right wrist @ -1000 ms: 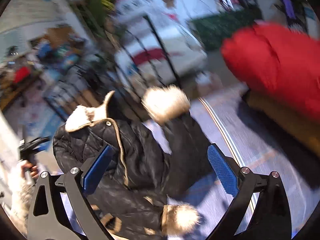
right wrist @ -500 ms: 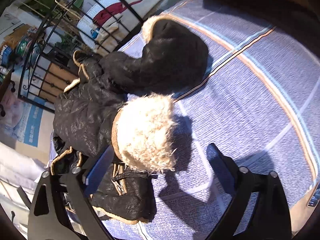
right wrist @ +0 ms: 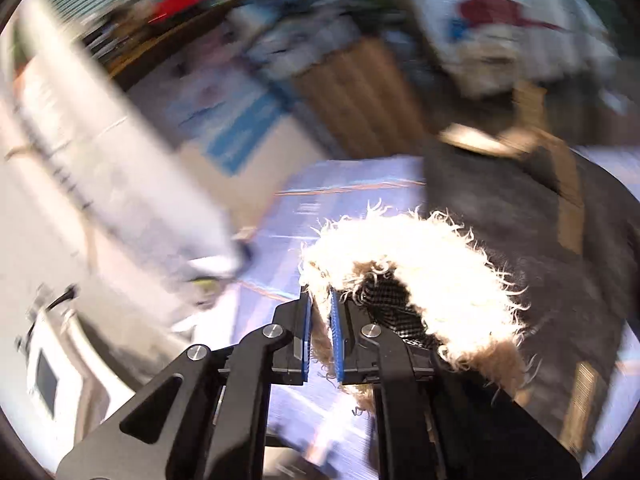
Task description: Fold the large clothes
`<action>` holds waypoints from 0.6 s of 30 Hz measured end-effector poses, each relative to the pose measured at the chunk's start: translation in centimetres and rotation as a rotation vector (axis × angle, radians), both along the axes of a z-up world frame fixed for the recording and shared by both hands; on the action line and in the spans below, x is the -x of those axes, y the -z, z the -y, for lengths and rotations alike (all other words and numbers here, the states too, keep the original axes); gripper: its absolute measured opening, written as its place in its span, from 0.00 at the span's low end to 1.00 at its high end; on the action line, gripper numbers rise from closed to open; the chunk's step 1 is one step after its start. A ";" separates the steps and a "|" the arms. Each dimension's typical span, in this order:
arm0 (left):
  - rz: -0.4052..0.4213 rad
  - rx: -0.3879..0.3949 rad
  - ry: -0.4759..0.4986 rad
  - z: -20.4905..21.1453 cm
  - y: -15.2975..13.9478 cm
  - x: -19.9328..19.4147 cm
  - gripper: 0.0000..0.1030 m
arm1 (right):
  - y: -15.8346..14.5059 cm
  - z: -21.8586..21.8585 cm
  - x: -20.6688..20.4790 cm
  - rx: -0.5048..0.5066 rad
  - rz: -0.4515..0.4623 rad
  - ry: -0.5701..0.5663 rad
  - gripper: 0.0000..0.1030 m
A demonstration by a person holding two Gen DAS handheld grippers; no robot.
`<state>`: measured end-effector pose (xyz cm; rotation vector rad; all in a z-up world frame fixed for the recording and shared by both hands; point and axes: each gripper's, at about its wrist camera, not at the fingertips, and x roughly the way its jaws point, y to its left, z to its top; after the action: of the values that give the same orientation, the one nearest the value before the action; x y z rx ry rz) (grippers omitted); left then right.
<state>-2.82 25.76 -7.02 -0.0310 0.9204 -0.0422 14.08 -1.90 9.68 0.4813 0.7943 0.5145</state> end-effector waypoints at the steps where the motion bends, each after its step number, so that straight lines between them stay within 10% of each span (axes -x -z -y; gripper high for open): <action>1: 0.000 -0.004 0.000 -0.1 0.0 0.5 0.93 | -1.7 -3.9 -1.1 -0.037 0.031 -0.096 0.09; 4: -0.012 -0.028 -0.010 -0.3 0.4 1.5 0.93 | -4.8 -14.4 -2.4 -0.111 0.051 -0.344 0.25; 5: -0.017 -0.030 -0.013 -0.4 0.5 1.7 0.93 | -5.0 -17.4 -2.4 -0.104 0.039 -0.393 0.63; 7: -0.023 -0.037 -0.022 -0.6 0.8 1.8 0.93 | -4.3 -21.5 -1.4 -0.049 0.045 -0.455 0.95; 12: -0.033 -0.043 -0.025 -1.1 1.6 0.8 0.93 | 2.5 -18.4 1.3 0.157 0.040 -0.372 0.95; 18: -0.005 -0.044 -0.011 -1.4 1.1 -1.3 0.93 | 12.2 2.2 4.9 0.343 -0.165 0.048 0.95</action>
<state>-1.49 27.17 -8.08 0.0043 0.9256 -0.0116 9.22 -4.13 -2.57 0.2256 1.0047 0.2877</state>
